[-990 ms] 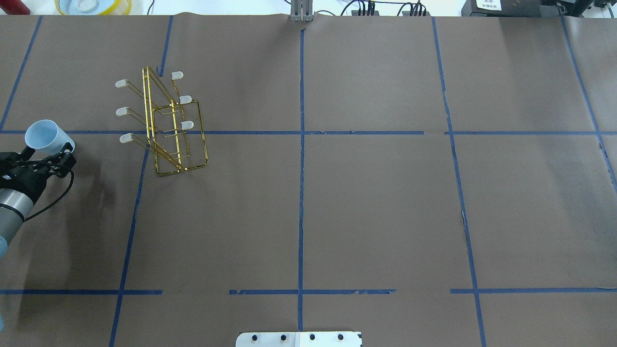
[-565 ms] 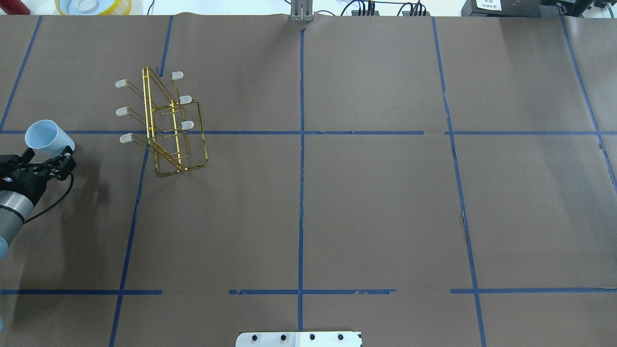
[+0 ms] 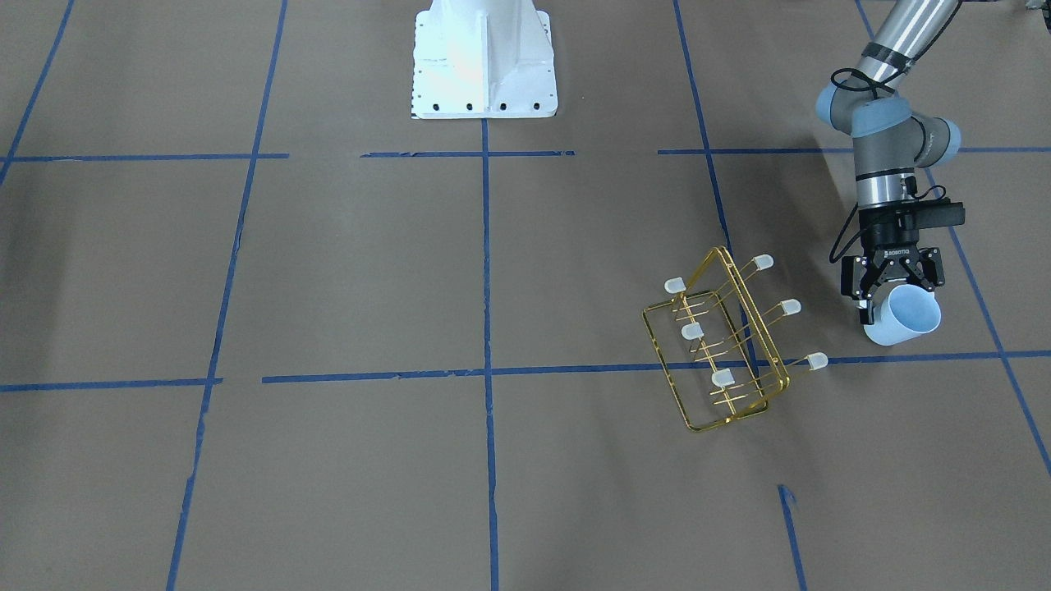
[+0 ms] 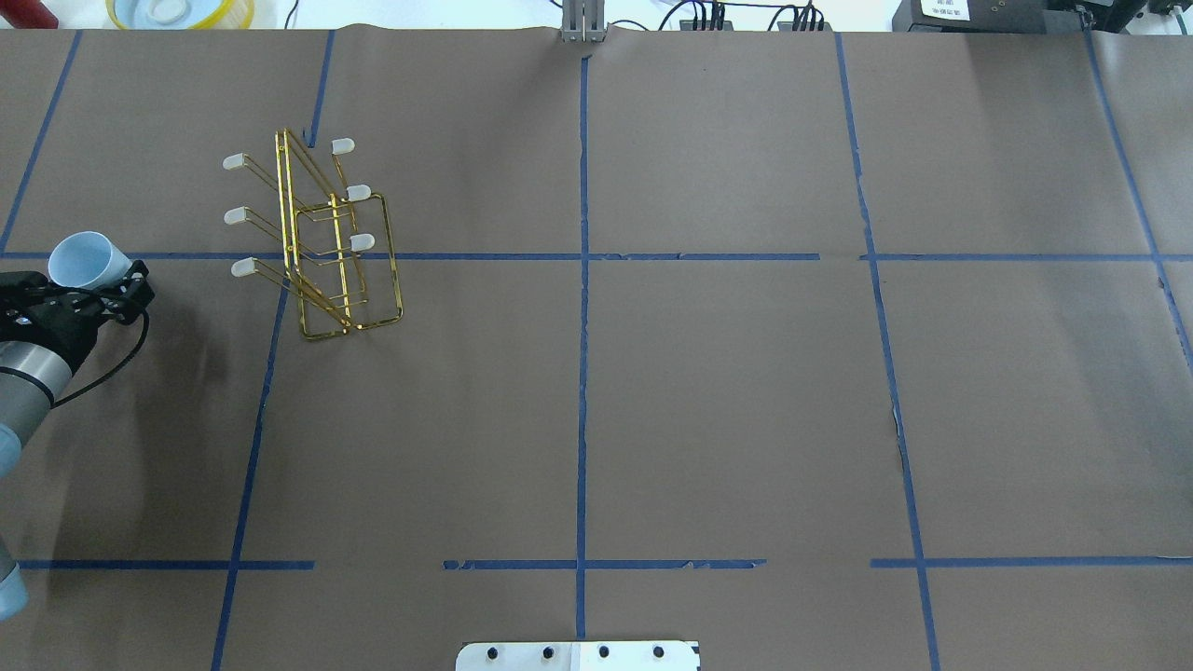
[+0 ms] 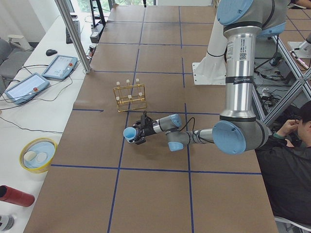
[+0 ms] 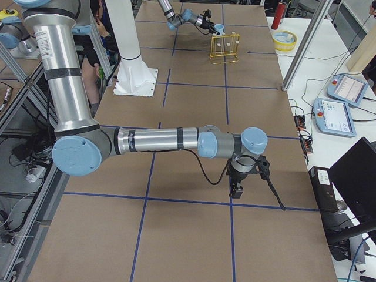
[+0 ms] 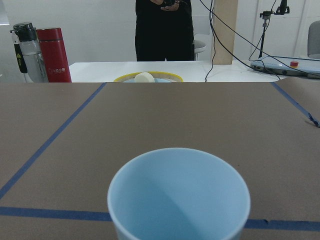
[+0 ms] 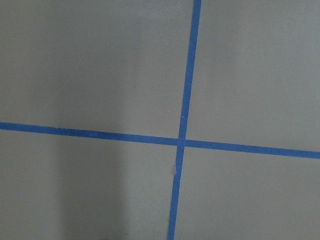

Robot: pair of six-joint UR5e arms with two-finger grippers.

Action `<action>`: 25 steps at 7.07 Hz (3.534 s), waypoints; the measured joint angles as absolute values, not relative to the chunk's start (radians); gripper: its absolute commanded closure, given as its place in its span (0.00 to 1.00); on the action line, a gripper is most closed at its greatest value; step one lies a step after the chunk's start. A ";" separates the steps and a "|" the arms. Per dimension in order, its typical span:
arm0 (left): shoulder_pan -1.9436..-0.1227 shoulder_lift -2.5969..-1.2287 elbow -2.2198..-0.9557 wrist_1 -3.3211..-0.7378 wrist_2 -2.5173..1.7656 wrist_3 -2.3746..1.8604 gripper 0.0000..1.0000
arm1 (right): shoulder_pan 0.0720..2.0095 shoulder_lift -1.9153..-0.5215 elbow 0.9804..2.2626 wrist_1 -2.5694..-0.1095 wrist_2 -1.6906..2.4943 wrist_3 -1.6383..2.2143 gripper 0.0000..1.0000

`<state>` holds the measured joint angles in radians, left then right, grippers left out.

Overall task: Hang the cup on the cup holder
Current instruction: 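Close the left gripper on the rim of the light blue cup, then lift the cup with the left gripper and tilt it sideways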

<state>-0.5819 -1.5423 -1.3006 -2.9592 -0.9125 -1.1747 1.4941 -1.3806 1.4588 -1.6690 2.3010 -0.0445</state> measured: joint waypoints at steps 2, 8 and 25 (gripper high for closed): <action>-0.605 -1.568 -1.263 -2.958 -0.919 -1.172 0.00 | 1.494 -1.381 1.459 -1.669 2.301 -0.044 0.00; -0.609 -1.589 -1.223 -2.957 -0.971 -1.175 0.23 | 1.494 -1.381 1.459 -1.669 2.301 -0.044 0.00; -0.702 -1.458 -1.824 -2.626 -1.025 -0.339 0.76 | 1.494 -1.381 1.459 -1.669 2.301 -0.044 0.00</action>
